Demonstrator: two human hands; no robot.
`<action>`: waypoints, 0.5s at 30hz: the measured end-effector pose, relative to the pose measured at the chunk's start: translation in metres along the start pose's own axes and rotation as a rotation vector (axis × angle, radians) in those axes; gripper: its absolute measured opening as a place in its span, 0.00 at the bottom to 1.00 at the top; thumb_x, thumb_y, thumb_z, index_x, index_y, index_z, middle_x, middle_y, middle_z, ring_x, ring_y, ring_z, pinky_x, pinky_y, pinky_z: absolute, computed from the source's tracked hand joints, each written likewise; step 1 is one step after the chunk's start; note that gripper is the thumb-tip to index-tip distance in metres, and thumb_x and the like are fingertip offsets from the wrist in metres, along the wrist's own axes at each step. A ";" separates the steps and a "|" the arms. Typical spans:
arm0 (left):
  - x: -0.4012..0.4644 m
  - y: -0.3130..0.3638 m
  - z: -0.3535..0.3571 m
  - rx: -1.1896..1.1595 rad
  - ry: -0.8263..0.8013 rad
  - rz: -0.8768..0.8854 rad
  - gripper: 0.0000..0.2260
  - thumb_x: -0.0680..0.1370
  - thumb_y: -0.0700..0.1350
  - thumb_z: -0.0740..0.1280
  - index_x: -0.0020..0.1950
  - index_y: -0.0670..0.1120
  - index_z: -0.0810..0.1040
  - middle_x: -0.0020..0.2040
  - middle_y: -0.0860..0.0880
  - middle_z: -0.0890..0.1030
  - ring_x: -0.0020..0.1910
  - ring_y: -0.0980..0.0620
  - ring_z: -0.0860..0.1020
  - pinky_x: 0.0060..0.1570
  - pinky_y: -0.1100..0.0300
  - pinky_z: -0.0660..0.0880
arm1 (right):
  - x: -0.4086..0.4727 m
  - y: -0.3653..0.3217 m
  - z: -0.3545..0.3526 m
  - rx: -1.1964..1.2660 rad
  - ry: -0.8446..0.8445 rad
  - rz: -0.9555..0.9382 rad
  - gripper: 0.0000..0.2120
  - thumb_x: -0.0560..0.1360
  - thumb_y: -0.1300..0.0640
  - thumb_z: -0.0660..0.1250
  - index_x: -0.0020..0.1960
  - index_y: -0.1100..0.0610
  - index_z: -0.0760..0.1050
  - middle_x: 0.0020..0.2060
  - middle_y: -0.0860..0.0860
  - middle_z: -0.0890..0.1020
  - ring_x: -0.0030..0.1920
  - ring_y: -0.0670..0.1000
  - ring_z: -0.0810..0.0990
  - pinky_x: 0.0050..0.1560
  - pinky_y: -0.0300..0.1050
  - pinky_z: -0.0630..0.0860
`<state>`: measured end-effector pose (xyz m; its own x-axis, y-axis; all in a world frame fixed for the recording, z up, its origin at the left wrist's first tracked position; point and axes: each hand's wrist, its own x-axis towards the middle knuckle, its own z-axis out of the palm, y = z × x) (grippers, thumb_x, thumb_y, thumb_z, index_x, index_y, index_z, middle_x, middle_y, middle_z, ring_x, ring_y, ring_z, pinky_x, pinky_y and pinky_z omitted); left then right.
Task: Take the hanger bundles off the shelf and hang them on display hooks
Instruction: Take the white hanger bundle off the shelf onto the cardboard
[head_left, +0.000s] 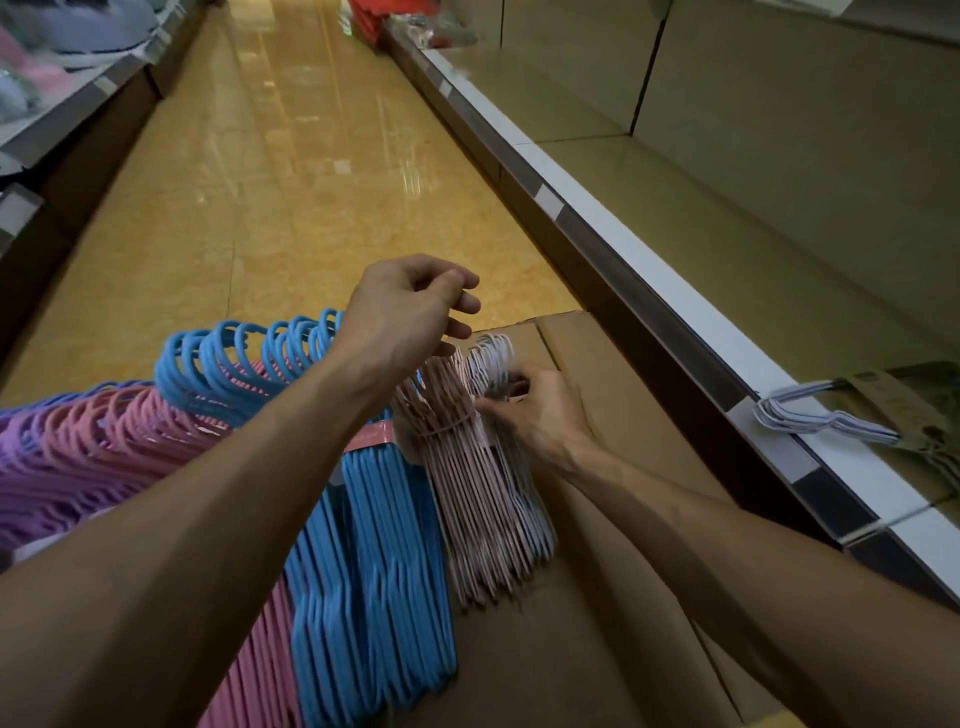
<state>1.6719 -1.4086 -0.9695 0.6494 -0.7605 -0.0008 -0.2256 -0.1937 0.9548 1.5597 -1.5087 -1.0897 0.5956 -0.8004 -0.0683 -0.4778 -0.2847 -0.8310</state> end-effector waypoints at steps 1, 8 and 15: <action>-0.001 0.000 -0.001 0.007 -0.001 -0.001 0.09 0.83 0.44 0.61 0.53 0.47 0.82 0.43 0.52 0.84 0.41 0.53 0.84 0.45 0.54 0.81 | -0.002 0.000 -0.002 -0.004 -0.042 -0.005 0.16 0.74 0.54 0.74 0.61 0.54 0.78 0.54 0.48 0.81 0.54 0.48 0.80 0.51 0.42 0.79; -0.008 0.012 -0.004 0.034 -0.010 -0.001 0.09 0.84 0.44 0.60 0.54 0.47 0.81 0.46 0.50 0.84 0.44 0.51 0.84 0.45 0.55 0.81 | -0.016 0.001 -0.016 0.003 -0.139 -0.034 0.21 0.76 0.60 0.71 0.67 0.54 0.74 0.54 0.46 0.78 0.53 0.45 0.79 0.51 0.37 0.77; -0.021 0.027 0.000 0.075 -0.057 0.031 0.09 0.83 0.45 0.61 0.55 0.48 0.81 0.47 0.49 0.84 0.45 0.51 0.84 0.47 0.54 0.81 | -0.032 -0.005 -0.049 -0.001 -0.105 -0.051 0.19 0.76 0.58 0.70 0.67 0.56 0.75 0.58 0.51 0.80 0.56 0.47 0.78 0.57 0.41 0.78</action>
<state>1.6522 -1.3976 -0.9439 0.5993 -0.8004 0.0092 -0.2999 -0.2139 0.9297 1.5116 -1.5075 -1.0565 0.6832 -0.7255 -0.0833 -0.4461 -0.3243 -0.8341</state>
